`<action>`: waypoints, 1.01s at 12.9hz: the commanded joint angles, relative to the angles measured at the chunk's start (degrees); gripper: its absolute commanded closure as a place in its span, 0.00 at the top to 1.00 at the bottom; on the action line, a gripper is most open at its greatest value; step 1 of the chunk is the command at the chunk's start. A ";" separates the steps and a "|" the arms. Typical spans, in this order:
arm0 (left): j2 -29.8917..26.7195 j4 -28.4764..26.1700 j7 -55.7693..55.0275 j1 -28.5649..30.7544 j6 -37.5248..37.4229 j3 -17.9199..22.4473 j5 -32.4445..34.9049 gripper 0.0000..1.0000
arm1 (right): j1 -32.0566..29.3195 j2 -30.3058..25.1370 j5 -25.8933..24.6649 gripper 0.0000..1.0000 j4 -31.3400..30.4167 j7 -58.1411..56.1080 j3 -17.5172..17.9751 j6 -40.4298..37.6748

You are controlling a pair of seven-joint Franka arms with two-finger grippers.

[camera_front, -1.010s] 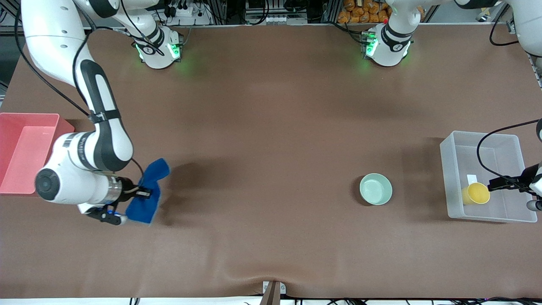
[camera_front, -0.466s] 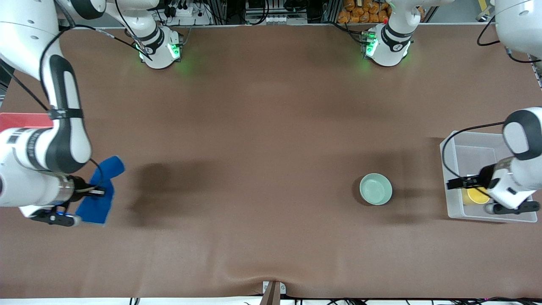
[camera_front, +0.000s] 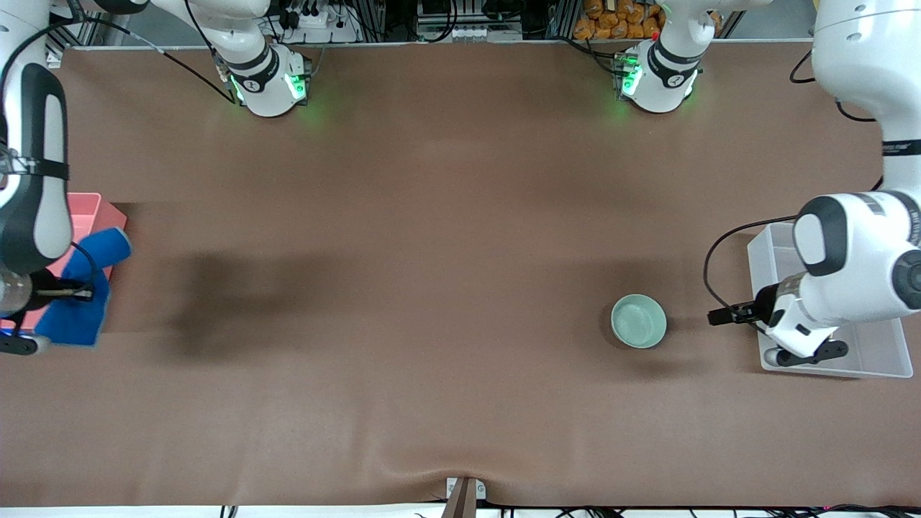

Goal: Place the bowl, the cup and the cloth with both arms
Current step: 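Reach the left gripper to the green bowl while the right gripper carries the cloth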

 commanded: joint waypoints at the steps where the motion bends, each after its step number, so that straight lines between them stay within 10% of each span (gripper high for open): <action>1: 2.35 -1.66 -5.80 -1.63 5.51 -1.33 1.72 1.00 | -4.86 -1.33 -1.55 0.00 -1.24 -5.18 1.10 -2.20; 9: 6.23 -5.16 -12.66 -4.80 11.40 -1.69 3.66 0.98 | -11.03 0.16 -6.99 0.00 -1.24 -12.91 1.19 4.02; 13: 6.23 -7.81 -14.08 -4.98 14.23 -1.69 3.75 0.26 | -12.61 0.43 -10.32 0.00 -1.24 -22.13 1.19 5.26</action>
